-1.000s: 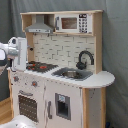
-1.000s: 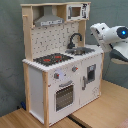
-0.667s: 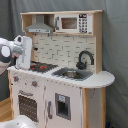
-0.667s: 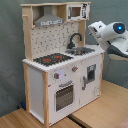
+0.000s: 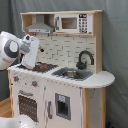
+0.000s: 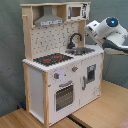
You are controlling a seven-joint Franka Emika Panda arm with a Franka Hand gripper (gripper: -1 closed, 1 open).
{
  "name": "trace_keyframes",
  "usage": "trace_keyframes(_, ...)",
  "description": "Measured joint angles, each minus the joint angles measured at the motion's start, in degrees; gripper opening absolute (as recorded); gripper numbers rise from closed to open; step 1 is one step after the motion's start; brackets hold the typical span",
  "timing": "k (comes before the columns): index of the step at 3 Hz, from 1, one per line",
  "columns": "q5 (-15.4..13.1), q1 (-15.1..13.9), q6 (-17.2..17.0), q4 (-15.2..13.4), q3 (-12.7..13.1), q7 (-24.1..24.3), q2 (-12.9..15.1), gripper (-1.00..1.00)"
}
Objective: Play with the kitchen
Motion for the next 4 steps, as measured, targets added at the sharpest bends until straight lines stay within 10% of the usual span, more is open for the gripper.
trace_keyframes(4,-0.07,-2.75,-5.91,6.61,2.02,-6.29,22.91,1.0)
